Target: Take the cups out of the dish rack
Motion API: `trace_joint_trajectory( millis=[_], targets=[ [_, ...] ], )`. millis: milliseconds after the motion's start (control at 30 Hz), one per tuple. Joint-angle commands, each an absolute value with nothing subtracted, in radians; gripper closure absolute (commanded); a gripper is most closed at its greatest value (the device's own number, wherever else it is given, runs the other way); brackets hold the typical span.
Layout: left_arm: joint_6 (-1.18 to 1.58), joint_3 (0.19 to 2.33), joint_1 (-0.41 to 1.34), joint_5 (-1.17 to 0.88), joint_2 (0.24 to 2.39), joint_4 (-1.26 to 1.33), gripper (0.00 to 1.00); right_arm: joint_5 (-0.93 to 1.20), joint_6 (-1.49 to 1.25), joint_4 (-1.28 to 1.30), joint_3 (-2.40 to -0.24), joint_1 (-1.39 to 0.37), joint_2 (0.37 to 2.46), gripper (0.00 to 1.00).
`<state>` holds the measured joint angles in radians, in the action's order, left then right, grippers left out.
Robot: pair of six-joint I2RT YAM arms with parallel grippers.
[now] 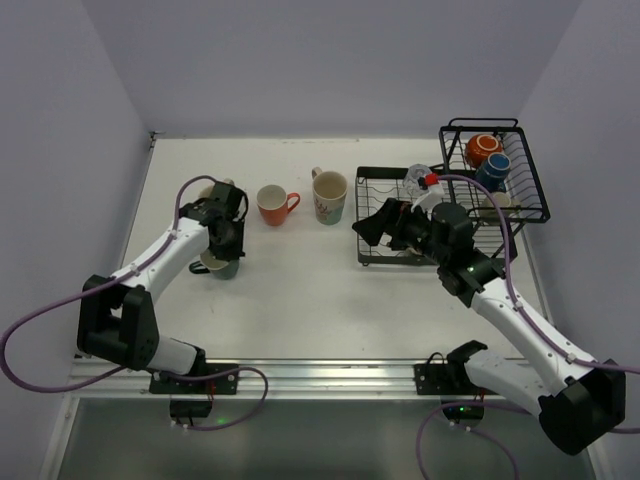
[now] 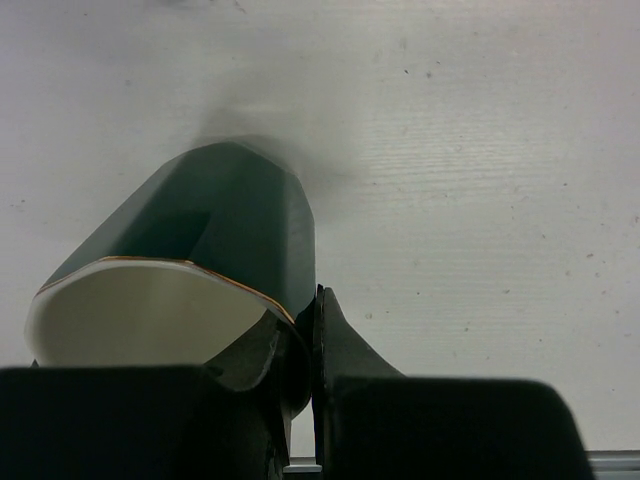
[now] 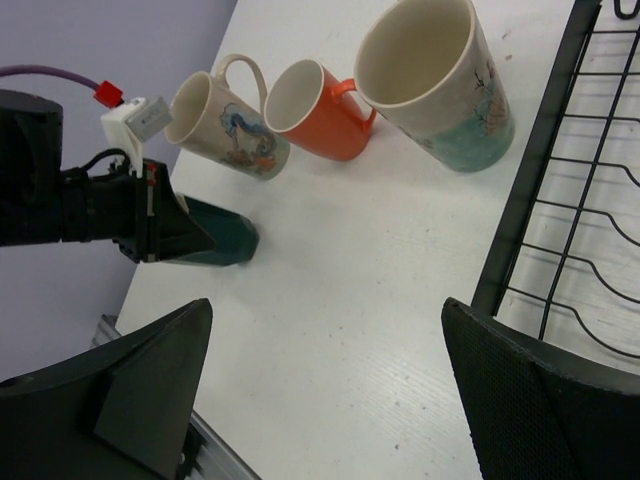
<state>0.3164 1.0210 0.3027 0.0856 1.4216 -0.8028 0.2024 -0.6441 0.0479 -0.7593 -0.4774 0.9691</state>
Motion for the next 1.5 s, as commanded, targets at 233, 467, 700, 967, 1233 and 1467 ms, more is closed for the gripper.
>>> trace_joint_trajectory(
  millis=[233,467,700,967,1233,1467],
  targets=[
    [0.238,1.129,0.272,0.202,1.465,-0.845,0.54,0.209,-0.598,0.084,-0.811,-0.488,1.009,0.01],
    [0.242,1.149,0.272,0.232,1.401,-0.854,0.29,0.178,-0.572,0.106,-0.824,-0.494,1.026,0.01],
    [0.265,1.172,0.284,0.124,1.13,-0.74,0.16,0.121,-0.54,0.141,-0.871,-0.523,0.997,0.02],
    [0.295,1.02,0.437,-0.035,0.873,-0.453,0.14,-0.176,-0.445,0.296,-1.035,-0.526,1.129,0.09],
    [0.304,0.851,0.477,-0.221,0.646,-0.302,0.14,-0.606,-0.429,0.435,-1.279,-0.548,1.439,0.01],
    [0.279,0.778,0.498,-0.284,0.494,-0.273,0.13,-0.862,-0.575,0.417,-1.449,-0.552,1.666,0.01]
  ],
)
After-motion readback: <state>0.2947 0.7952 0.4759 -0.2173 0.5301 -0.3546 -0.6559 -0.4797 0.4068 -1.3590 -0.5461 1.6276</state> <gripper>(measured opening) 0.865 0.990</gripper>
